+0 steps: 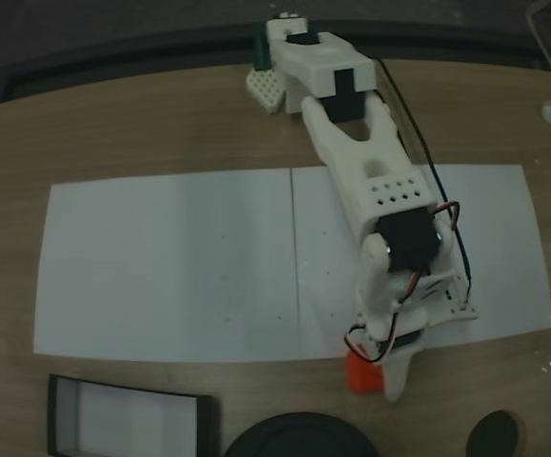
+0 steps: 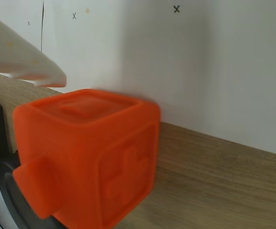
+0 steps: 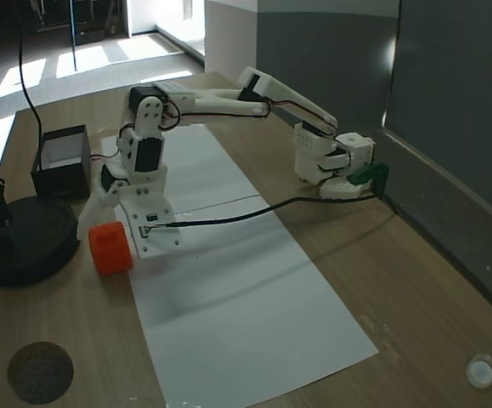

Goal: Grab a orange square and put it in the box.

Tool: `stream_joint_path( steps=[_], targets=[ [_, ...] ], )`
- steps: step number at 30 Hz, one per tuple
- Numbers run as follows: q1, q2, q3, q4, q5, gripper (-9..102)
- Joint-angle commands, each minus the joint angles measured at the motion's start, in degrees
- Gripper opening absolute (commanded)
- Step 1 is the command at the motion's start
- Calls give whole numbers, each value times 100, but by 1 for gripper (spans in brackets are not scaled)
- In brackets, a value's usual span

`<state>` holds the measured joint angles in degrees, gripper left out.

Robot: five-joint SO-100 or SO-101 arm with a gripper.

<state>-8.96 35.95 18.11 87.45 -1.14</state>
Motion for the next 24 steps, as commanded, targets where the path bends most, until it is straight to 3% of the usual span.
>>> stream_joint_path(
  steps=[1,5,9,11,19,24],
  targets=[
    [79,-53,-483,-70,-158,36],
    [167,-281,-598,-62,-255,30],
    [185,-308,-668,-62,-246,8],
    [202,-272,-756,-35,-211,2],
    [1582,396,-2522,404,-264,3],
    [2918,1187,-3234,-97,-624,3]
  ],
)
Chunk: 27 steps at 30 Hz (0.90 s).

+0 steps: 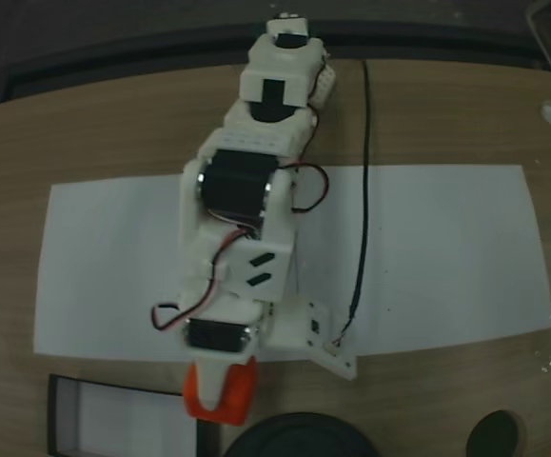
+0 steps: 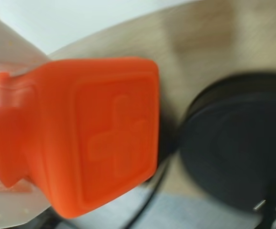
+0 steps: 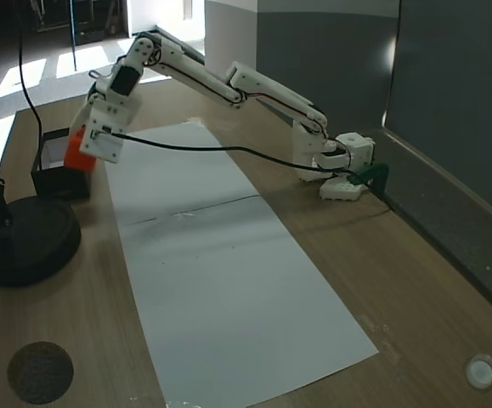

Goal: Grab a orange square and put it in the box.

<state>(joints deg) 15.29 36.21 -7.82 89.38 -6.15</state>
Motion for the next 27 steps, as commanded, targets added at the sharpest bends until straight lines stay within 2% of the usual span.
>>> stream_joint_path(
  steps=[1,6,27],
  targets=[
    [721,1283,-624,-483,-149,3],
    [1327,1494,-554,-1063,-141,3],
    [1037,-545,-571,-2057,-123,3]
  ],
)
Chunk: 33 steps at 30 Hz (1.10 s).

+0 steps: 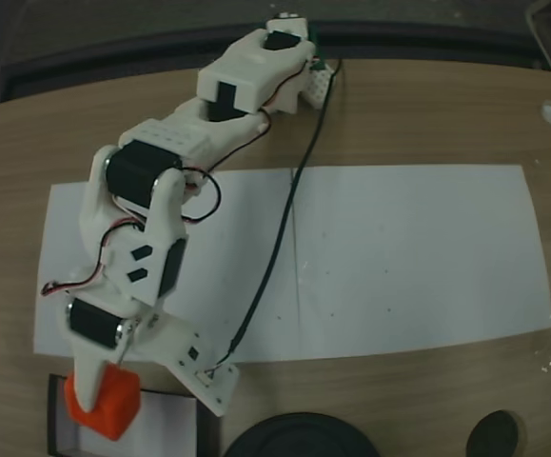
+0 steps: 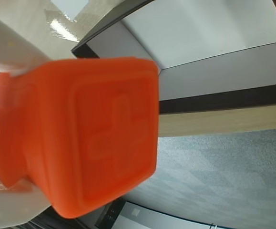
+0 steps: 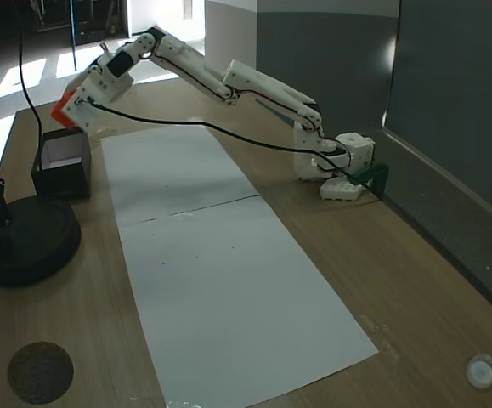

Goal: Grab a orange square and put it in the box.

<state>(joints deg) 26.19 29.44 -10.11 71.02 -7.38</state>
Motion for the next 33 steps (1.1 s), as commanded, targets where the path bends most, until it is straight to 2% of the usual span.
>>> stream_joint_path(
  steps=[1,7,8,11,12,13,20,23,24,26,31,33],
  targets=[
    [-62,88,-343,-229,-18,3],
    [-70,-79,-334,-413,0,5],
    [-70,-97,-334,-431,26,9],
    [-70,-105,-334,-343,26,32],
    [-70,-105,-334,-325,26,38],
    [-70,-105,-334,-272,26,39],
    [-70,-9,-404,-26,26,27],
    [-176,246,-413,439,70,3],
    [-220,369,-413,624,70,-1],
    [-378,659,-404,1222,220,2],
    [-1046,1635,-413,2637,369,0],
    [-1327,2101,-334,2883,483,0]
  ],
)
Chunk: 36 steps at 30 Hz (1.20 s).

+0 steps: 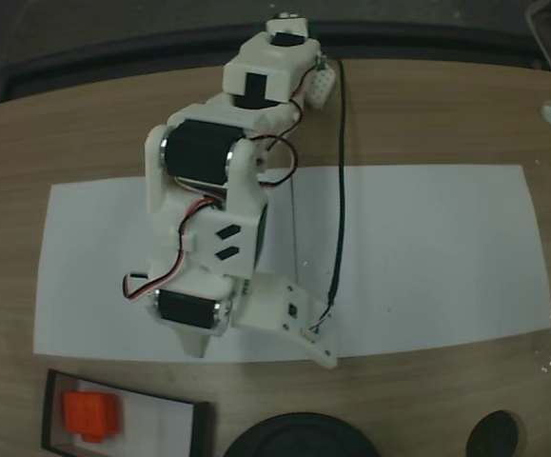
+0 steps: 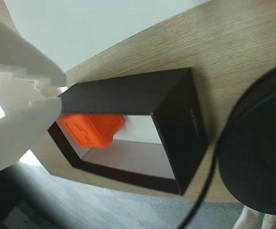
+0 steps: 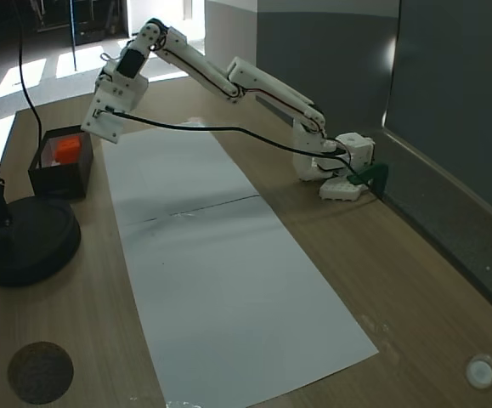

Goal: Grab a orange square and put it in the box.

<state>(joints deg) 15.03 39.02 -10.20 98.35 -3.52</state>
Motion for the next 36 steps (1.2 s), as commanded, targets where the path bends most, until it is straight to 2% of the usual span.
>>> stream_joint_path(
  steps=[1,7,17,26,31,36],
  targets=[
    [-299,1389,-299,167,202,0],
    [-659,3322,1160,185,606,0],
    [-1934,8279,6732,-26,589,0],
    [-1793,12419,11347,-1362,-176,0],
    [-1538,14159,13192,-1986,-167,0],
    [-1406,15548,14361,-2470,-176,0]
  ],
)
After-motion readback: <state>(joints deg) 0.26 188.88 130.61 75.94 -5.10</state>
